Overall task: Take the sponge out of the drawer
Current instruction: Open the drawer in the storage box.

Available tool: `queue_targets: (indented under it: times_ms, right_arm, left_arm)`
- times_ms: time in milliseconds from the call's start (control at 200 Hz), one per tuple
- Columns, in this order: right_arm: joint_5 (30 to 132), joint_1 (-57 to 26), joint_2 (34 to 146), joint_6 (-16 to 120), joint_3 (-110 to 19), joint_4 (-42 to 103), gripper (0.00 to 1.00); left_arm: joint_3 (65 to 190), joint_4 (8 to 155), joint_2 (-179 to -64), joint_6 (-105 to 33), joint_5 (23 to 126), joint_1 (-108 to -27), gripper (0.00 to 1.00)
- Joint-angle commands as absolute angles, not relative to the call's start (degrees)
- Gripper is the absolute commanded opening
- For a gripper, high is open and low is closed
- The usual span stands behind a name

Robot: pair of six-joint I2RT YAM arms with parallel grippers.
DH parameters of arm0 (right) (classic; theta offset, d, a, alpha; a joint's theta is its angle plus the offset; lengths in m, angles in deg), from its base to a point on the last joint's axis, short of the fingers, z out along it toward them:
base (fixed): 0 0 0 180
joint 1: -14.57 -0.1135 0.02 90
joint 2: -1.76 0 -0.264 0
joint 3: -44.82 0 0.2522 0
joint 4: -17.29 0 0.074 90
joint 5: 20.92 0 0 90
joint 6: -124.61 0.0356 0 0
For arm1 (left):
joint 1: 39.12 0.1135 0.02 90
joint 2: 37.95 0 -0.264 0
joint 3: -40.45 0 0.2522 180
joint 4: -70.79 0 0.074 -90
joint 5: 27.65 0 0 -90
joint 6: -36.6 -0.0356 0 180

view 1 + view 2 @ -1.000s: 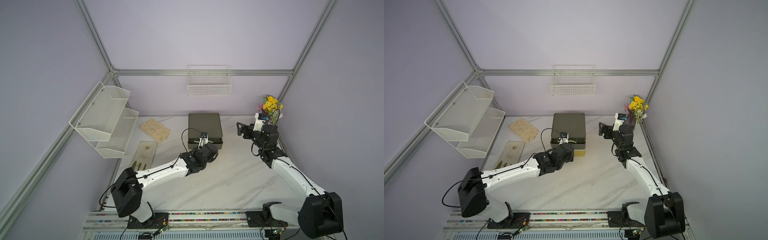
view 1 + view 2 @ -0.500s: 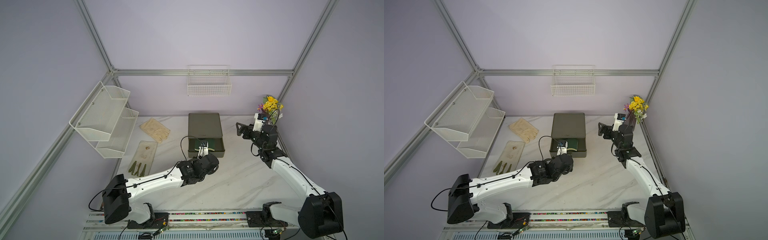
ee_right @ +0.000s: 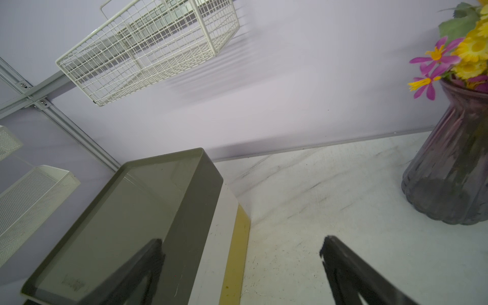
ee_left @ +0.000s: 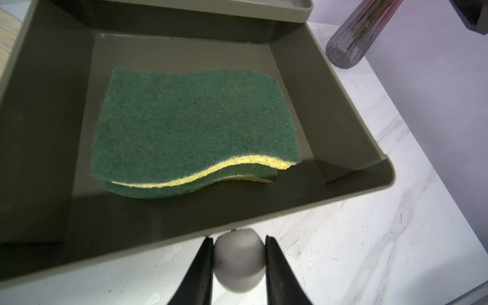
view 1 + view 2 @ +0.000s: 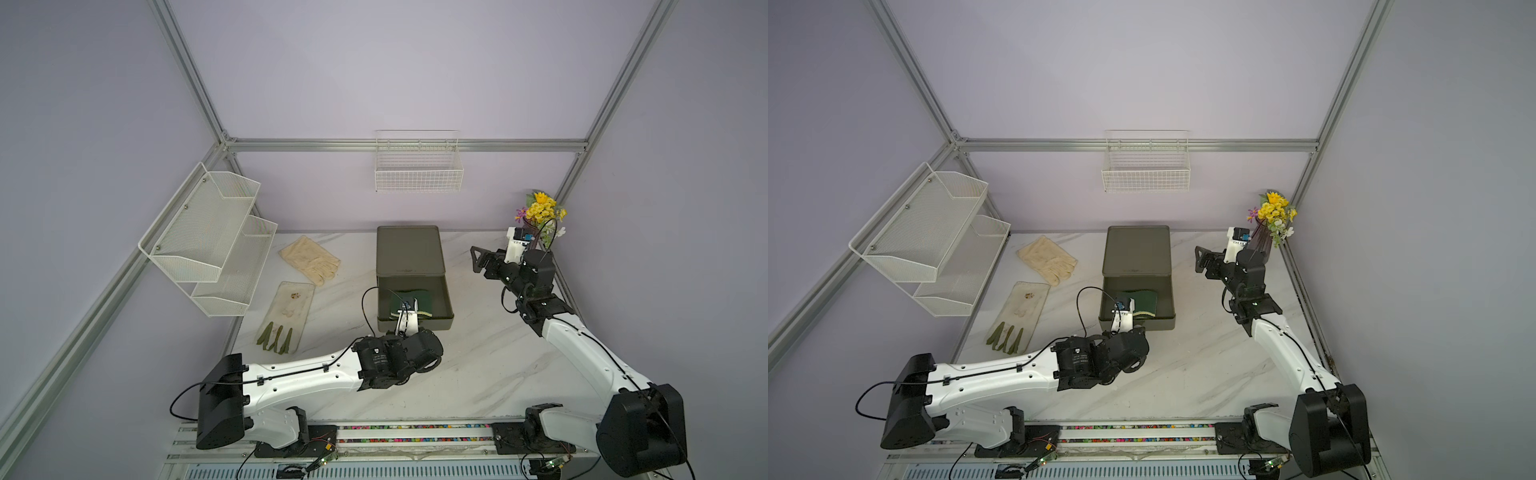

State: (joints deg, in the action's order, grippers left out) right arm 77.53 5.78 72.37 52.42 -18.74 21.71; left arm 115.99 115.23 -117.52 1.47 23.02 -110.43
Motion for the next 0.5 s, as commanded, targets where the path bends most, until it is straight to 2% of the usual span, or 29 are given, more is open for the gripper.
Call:
queue_targets:
  times_ms: [0,190,300,380,495]
  right_arm:
    - [77.73,5.17,71.67,52.90,-17.94,22.18,0.97]
    - [77.78,5.18,71.92,52.89,-17.90,22.16,0.97]
    - [77.78,5.16,72.20,52.82,-17.90,22.18,0.97]
    - [77.83,5.16,72.29,52.74,-17.90,22.18,0.97]
    - [77.92,5.12,72.65,52.72,-17.98,22.18,0.97]
  left_arm:
    - [115.67,114.65,-116.13,3.98,22.06,-111.29,0.05]
    - [114.94,114.65,-116.39,5.14,22.14,-111.40,0.11]
    - [115.07,114.63,-116.63,4.98,22.14,-111.43,0.23]
    - [115.12,114.65,-116.52,4.72,22.09,-111.44,0.41]
    - [114.91,114.67,-116.43,4.76,22.16,-111.44,0.52]
